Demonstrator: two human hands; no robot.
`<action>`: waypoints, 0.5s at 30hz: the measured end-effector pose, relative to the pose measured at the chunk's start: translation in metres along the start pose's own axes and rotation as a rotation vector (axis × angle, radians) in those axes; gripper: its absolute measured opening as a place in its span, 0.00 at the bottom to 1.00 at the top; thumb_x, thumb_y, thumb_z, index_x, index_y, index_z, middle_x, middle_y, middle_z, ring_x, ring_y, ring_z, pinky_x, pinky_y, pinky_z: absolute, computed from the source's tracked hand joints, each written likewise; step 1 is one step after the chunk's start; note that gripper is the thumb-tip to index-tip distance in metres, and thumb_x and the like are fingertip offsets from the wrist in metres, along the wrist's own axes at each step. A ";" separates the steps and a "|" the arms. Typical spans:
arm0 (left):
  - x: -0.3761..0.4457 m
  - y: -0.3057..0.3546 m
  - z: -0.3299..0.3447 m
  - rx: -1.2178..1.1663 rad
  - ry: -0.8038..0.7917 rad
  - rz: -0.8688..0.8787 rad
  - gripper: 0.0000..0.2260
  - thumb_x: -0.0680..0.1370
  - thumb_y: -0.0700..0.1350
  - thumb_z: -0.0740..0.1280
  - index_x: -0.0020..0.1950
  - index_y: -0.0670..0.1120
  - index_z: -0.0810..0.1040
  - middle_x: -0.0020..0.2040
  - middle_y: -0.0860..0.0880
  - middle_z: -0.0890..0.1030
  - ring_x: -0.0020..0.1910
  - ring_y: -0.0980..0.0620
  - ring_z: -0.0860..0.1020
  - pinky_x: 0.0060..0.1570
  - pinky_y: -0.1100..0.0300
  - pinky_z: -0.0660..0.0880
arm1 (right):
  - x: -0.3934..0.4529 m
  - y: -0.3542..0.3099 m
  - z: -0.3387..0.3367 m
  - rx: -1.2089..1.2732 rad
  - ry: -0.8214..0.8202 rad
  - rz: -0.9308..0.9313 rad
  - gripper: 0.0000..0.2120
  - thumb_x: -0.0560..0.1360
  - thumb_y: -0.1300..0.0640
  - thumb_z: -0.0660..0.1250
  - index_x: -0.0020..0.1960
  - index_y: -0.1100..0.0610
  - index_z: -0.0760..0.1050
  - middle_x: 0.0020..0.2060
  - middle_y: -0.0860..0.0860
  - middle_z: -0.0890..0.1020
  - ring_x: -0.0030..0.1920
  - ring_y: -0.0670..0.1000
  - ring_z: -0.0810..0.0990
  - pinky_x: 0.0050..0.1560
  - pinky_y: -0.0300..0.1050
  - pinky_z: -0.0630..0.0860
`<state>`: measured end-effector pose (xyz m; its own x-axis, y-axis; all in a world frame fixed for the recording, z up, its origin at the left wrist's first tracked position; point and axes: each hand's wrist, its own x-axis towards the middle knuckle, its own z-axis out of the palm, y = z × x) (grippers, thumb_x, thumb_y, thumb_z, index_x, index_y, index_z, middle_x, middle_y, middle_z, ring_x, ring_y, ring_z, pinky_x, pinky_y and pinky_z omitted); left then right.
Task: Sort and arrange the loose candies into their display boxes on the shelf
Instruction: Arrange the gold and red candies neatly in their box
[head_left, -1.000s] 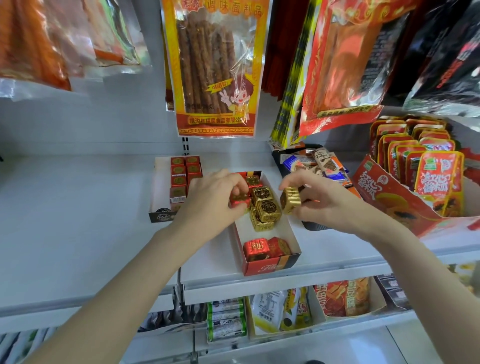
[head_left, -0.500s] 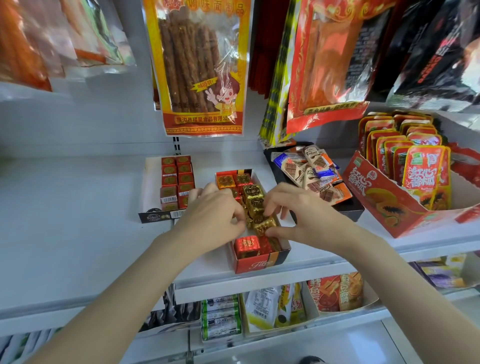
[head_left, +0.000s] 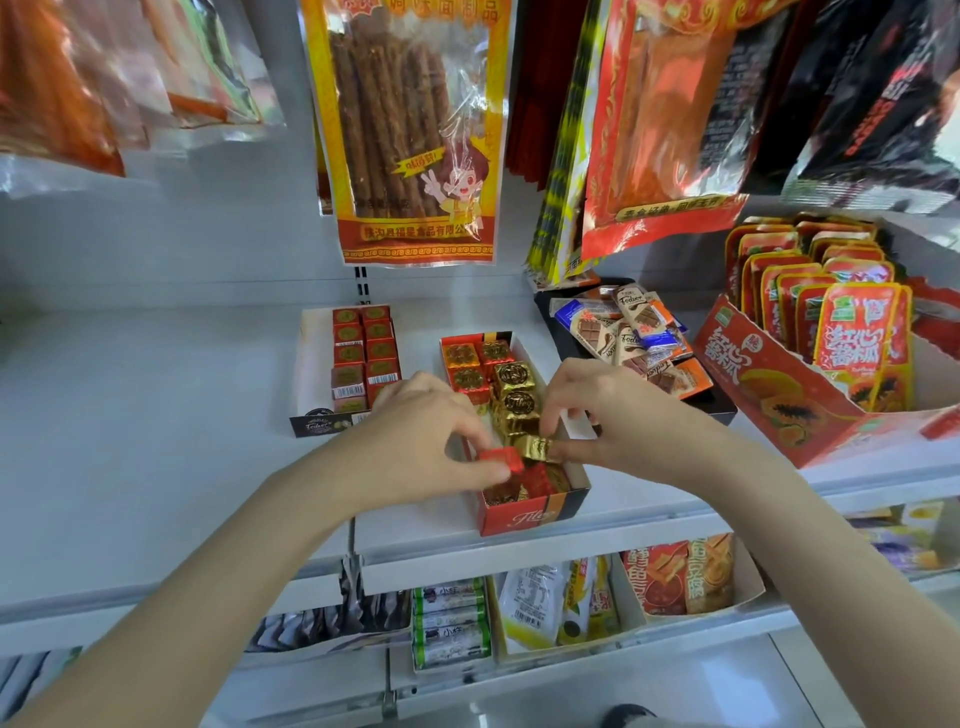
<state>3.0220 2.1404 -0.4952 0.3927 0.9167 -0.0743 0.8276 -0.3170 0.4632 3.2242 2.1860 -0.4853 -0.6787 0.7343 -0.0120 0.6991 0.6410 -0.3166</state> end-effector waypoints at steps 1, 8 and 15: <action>0.001 -0.002 0.000 -0.016 0.040 -0.012 0.14 0.72 0.59 0.64 0.49 0.52 0.81 0.52 0.56 0.78 0.57 0.56 0.66 0.62 0.55 0.63 | -0.001 -0.001 -0.003 0.014 -0.003 -0.004 0.06 0.71 0.54 0.70 0.48 0.49 0.78 0.50 0.46 0.73 0.46 0.44 0.72 0.48 0.41 0.72; 0.018 -0.014 0.001 -0.023 0.126 -0.099 0.16 0.76 0.55 0.61 0.53 0.47 0.80 0.56 0.57 0.70 0.58 0.57 0.61 0.64 0.52 0.61 | 0.000 -0.010 -0.007 0.036 -0.390 0.026 0.17 0.75 0.58 0.65 0.62 0.46 0.74 0.47 0.45 0.67 0.41 0.40 0.68 0.45 0.30 0.65; 0.022 -0.012 0.009 0.050 0.153 -0.121 0.14 0.76 0.57 0.62 0.50 0.49 0.80 0.51 0.57 0.67 0.55 0.57 0.59 0.59 0.55 0.59 | 0.009 -0.009 -0.011 0.099 -0.449 0.063 0.13 0.72 0.57 0.69 0.55 0.48 0.76 0.46 0.45 0.71 0.42 0.44 0.71 0.47 0.40 0.71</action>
<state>3.0244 2.1625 -0.5108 0.2273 0.9738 0.0098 0.8854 -0.2108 0.4142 3.2144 2.1892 -0.4720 -0.6809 0.5881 -0.4364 0.7322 0.5580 -0.3905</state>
